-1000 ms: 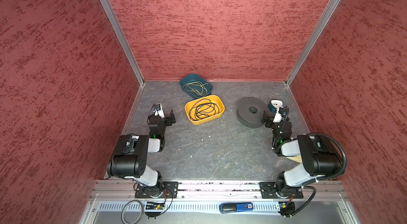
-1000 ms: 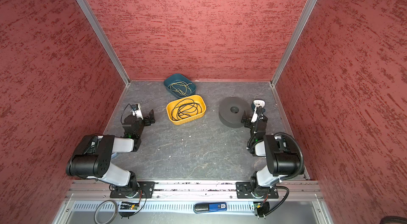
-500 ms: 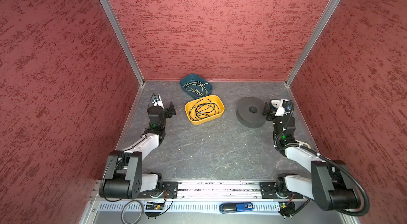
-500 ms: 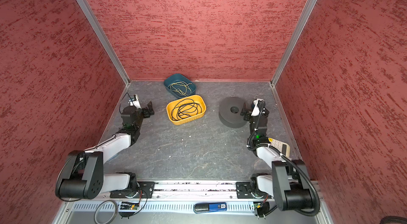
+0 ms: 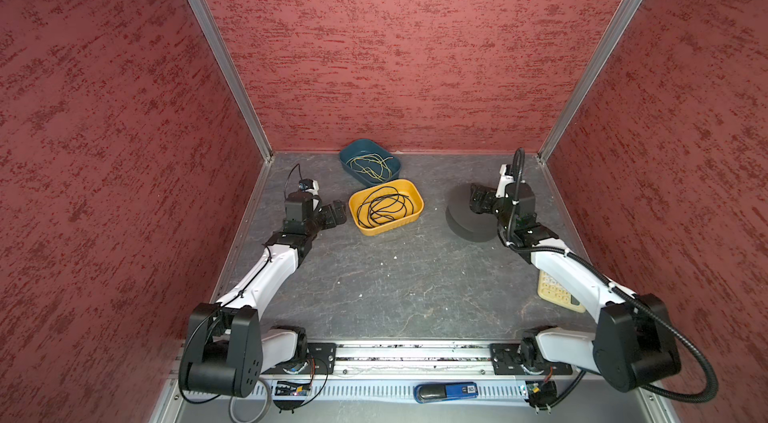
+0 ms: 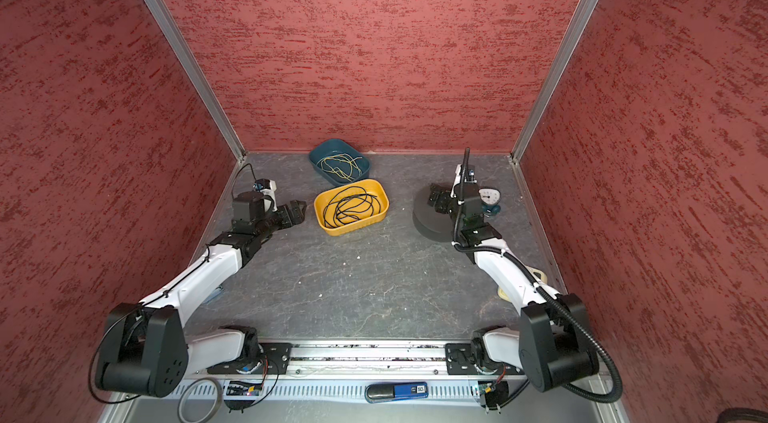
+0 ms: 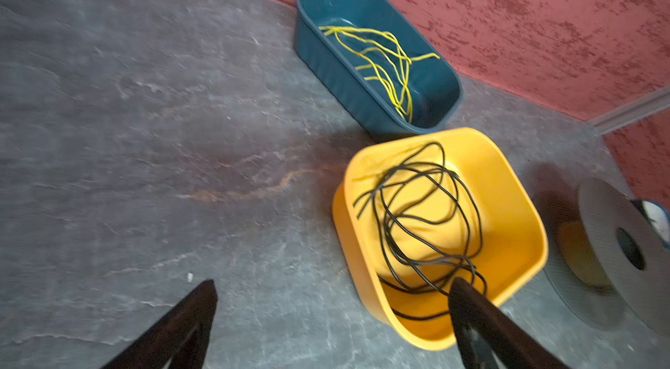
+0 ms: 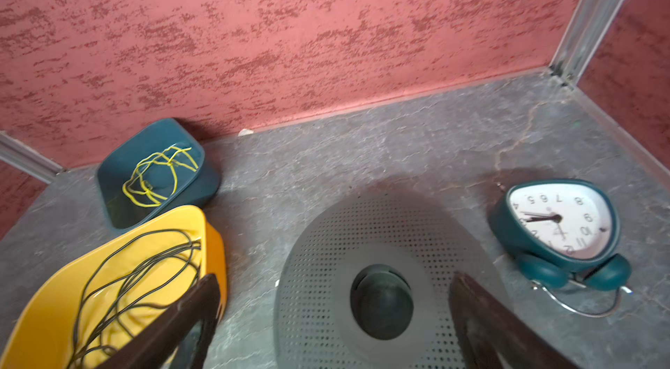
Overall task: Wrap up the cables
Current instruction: 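Reach the right gripper over the yellow tub while the left arm extends toward it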
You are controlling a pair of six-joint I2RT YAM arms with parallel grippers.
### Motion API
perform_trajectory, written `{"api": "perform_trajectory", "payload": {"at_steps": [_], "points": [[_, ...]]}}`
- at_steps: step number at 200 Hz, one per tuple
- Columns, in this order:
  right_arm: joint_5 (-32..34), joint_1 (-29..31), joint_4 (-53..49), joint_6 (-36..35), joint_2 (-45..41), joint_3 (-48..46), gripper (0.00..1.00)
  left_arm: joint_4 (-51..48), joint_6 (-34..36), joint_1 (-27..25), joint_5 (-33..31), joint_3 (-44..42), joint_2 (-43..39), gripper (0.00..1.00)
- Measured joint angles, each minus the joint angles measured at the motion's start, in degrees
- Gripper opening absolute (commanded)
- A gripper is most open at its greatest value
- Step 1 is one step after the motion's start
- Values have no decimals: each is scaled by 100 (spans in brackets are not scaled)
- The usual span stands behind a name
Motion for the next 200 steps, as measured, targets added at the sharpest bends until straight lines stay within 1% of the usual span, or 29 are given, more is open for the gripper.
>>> {"api": "perform_trajectory", "payload": {"at_steps": [27,49,83,117,160,200], "points": [[-177,153,-470,52,293,511,99,-208,-144,-74,557,22,74,100],[-321,350,-769,59,614,852,99,-264,-188,-109,846,22,166,100],[-680,612,-1012,57,1080,1185,98,-278,-254,-155,1040,22,299,100],[-1121,949,-1178,-81,1862,1755,97,-282,-254,-212,1115,22,369,100],[-1381,1598,-1613,-767,3047,3064,97,-313,-249,-229,1128,22,378,100],[-1554,1993,-2459,-1635,4227,4623,99,-396,-247,-232,1115,22,334,100]]}}
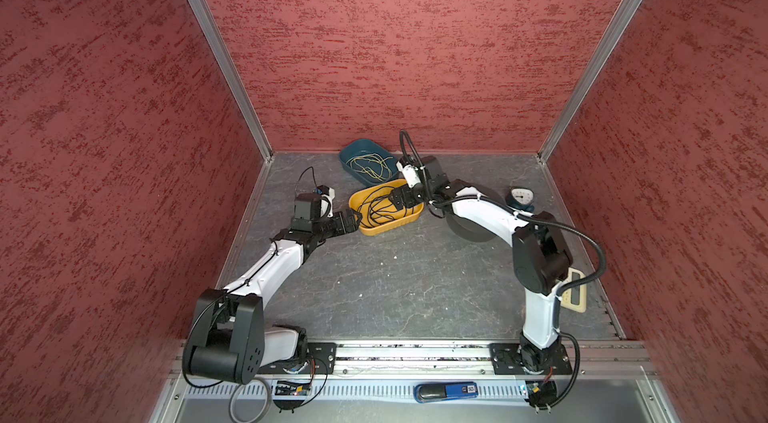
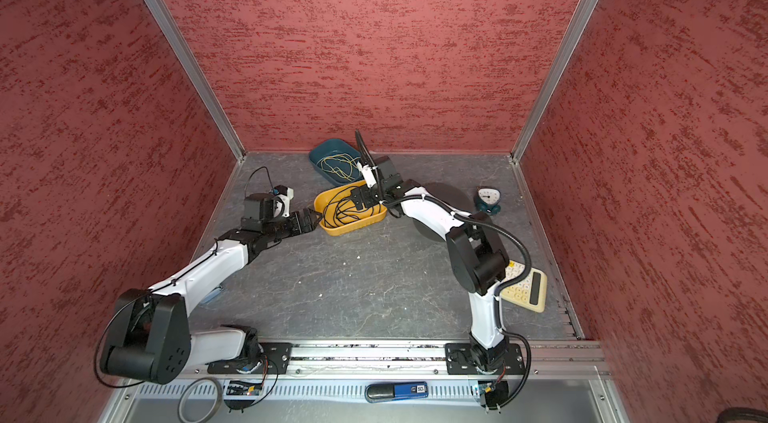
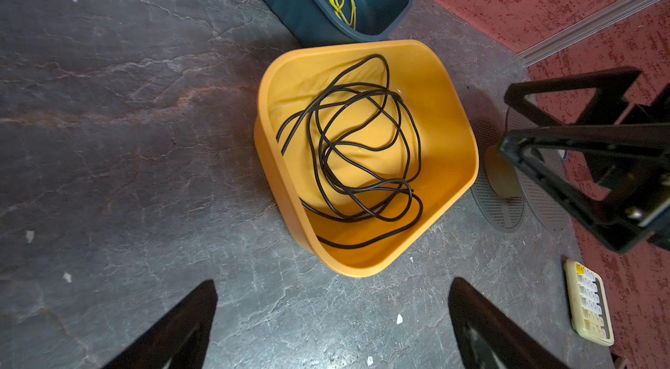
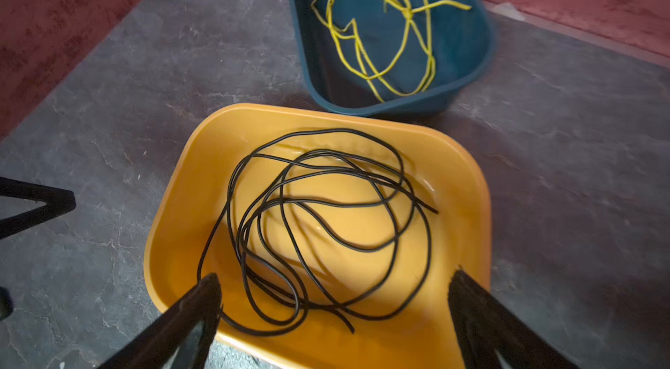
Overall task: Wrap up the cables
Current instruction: 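Reach the right gripper over the yellow tub while the left arm extends toward it, then lower the right gripper into the yellow tub and grasp the black cable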
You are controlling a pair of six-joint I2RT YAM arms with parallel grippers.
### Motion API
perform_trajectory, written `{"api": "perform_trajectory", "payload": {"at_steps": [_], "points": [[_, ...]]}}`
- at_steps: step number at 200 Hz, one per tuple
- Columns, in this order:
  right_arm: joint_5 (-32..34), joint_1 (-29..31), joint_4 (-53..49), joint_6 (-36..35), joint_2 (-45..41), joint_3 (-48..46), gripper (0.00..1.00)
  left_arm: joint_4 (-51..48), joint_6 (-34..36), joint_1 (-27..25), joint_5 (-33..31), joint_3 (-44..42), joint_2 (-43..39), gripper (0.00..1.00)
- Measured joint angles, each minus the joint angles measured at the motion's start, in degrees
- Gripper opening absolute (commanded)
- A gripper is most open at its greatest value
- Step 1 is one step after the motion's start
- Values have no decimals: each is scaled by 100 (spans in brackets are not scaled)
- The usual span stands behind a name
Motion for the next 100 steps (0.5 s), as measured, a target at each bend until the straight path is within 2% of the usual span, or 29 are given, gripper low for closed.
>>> {"api": "perform_trajectory", "payload": {"at_steps": [39,100], "points": [[15,149,-990,-811,896,1185,99,-111,17,0,-2,0,-24,100],[79,203,-2033,-1657,1663,2179,99,-146,17,4,0,0,-24,100]]}}
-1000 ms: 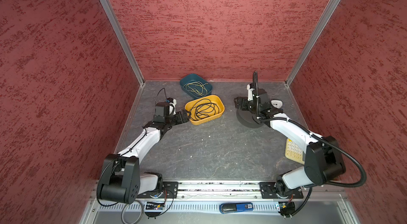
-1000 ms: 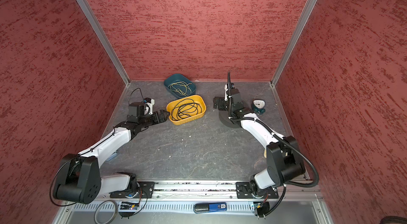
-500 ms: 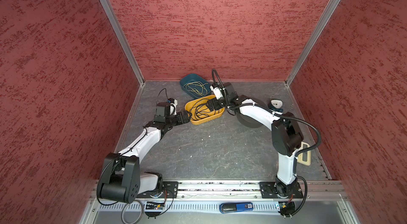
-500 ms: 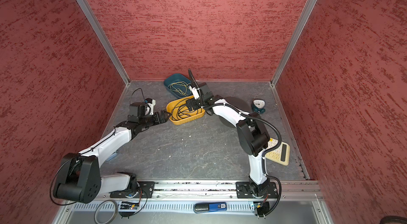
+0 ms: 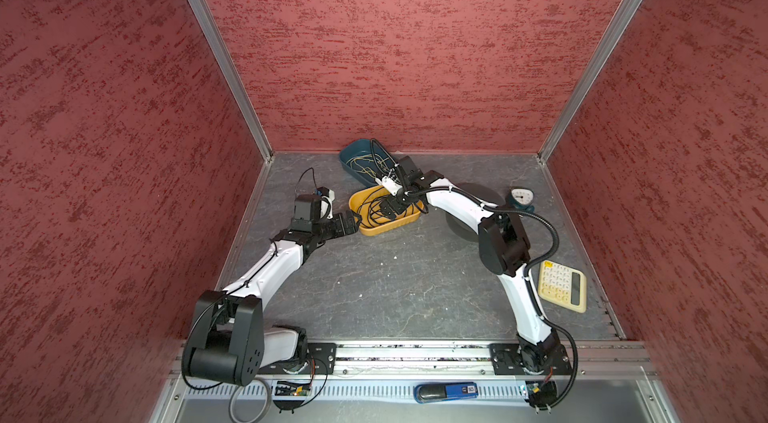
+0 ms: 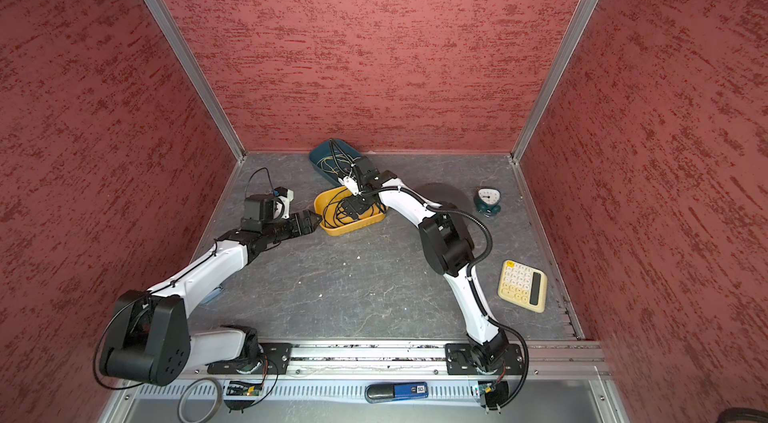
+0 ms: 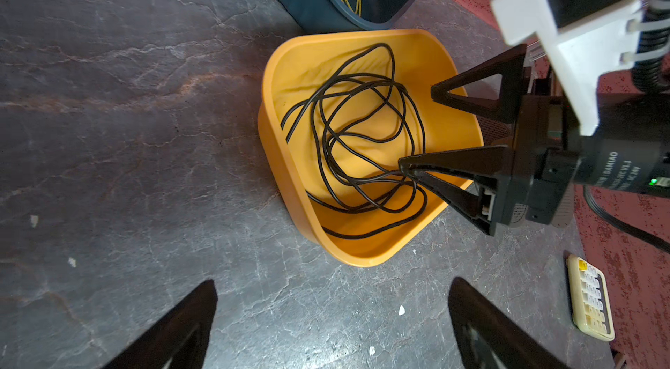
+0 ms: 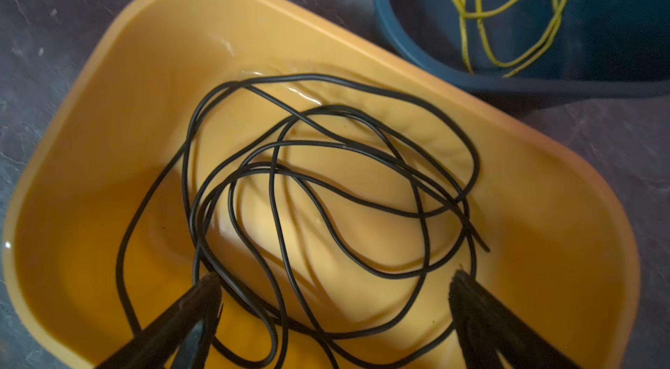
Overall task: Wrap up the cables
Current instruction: 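Lower the right gripper into the yellow tub and grasp the black cable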
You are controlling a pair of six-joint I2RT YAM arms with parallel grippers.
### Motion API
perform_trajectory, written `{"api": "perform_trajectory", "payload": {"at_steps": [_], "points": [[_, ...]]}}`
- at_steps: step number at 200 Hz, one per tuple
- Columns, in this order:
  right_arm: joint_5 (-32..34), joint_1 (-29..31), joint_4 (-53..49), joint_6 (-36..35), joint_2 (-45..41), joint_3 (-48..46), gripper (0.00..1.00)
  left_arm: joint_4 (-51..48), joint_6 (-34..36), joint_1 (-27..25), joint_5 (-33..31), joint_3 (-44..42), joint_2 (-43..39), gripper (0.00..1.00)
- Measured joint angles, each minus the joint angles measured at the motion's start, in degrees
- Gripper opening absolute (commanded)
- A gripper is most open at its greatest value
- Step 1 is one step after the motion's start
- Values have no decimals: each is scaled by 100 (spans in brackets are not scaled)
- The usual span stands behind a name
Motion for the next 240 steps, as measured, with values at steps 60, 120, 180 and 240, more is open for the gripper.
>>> {"api": "perform_trajectory", "payload": {"at_steps": [60,120,180,240], "points": [[31,74,-754,-407,684,918,99,-2,0,0,-2,0,4,100],[605,236,-664,-627,944,1005,99,-2,-2,0,2,0,15,100],[758,249,-234,-776,1095,1010,93,4,-22,0,22,0,72,100],[387,249,-74,-813,1320,1294,65,7,-28,0,31,0,92,100]]}}
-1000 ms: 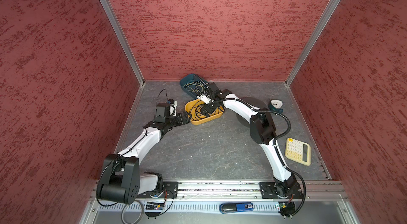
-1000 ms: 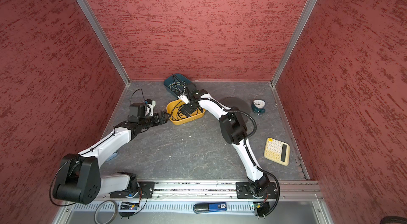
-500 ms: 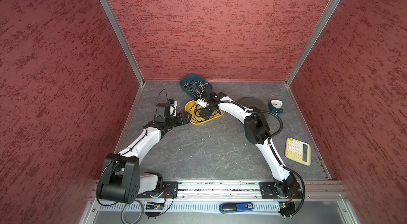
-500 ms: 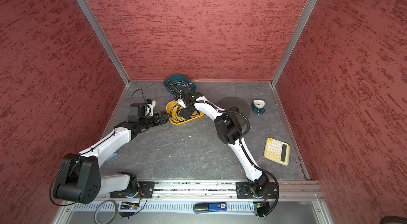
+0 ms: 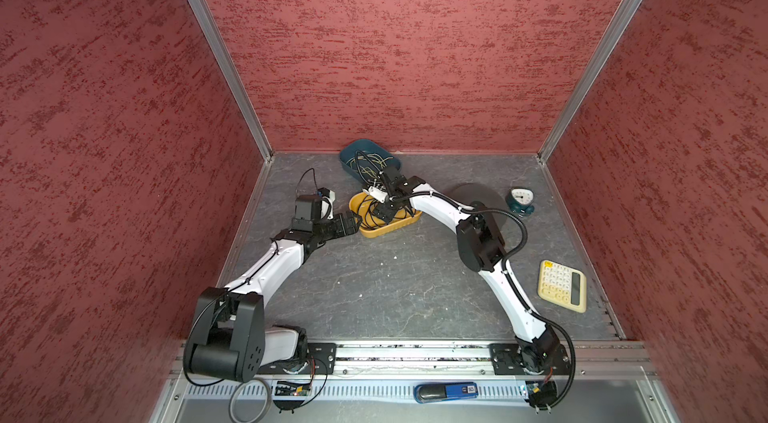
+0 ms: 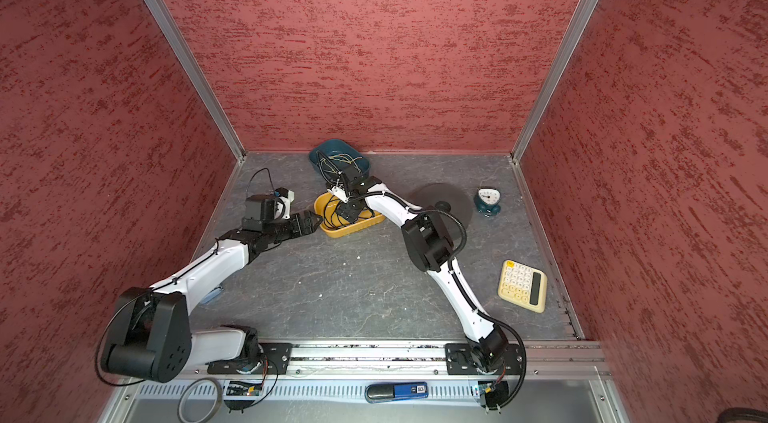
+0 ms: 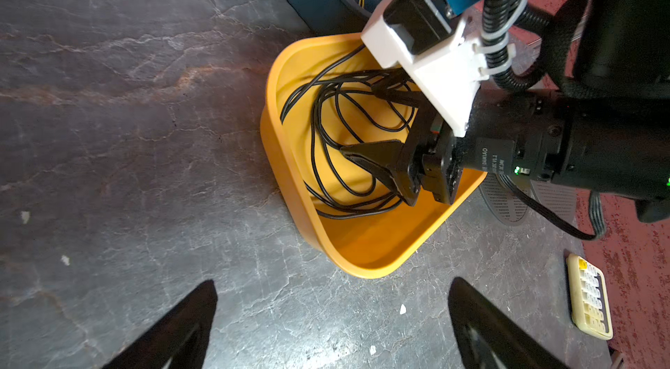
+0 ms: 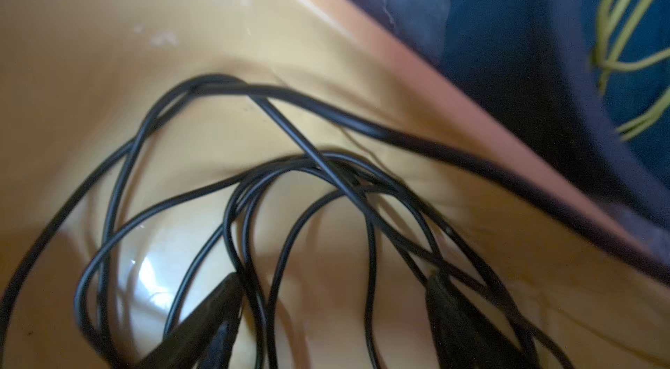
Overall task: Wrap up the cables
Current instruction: 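Lower the right gripper into the yellow tub and grasp the black cable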
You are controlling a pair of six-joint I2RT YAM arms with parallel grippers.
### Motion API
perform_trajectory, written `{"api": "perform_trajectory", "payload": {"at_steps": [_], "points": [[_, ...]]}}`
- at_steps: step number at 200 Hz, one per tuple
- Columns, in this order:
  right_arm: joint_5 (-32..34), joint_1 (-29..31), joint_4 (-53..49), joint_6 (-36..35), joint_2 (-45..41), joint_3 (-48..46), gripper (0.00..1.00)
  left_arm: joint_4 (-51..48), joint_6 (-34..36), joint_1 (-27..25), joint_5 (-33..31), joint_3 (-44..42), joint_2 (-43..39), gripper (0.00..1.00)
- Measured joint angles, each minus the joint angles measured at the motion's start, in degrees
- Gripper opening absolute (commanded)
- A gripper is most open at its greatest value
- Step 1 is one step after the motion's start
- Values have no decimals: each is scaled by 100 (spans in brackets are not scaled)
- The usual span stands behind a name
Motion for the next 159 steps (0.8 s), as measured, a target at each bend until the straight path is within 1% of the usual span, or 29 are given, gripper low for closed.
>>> {"api": "perform_trajectory", "payload": {"at_steps": [22,47,63,88,113,135,159], "points": [[-214,-7,4,7,160,188,47,0,-11,0,15,0,20,100],[-444,-11,-20,85,302,415,31,2,-15,0,15,0,24,100],[-570,-11,-17,140,343,461,18,2,-17,0,17,0,26,100],[-678,-11,-15,374,345,461,12,9,-37,0,20,0,55,100],[-772,-11,55,761,345,461,0,48,-57,-4,37,0,131,100],[-782,-11,348,1115,326,348,0,50,-87,-4,59,0,160,100],[-787,-2,990,1532,-17,-382,0,63,-101,-4,59,0,164,100]]}}
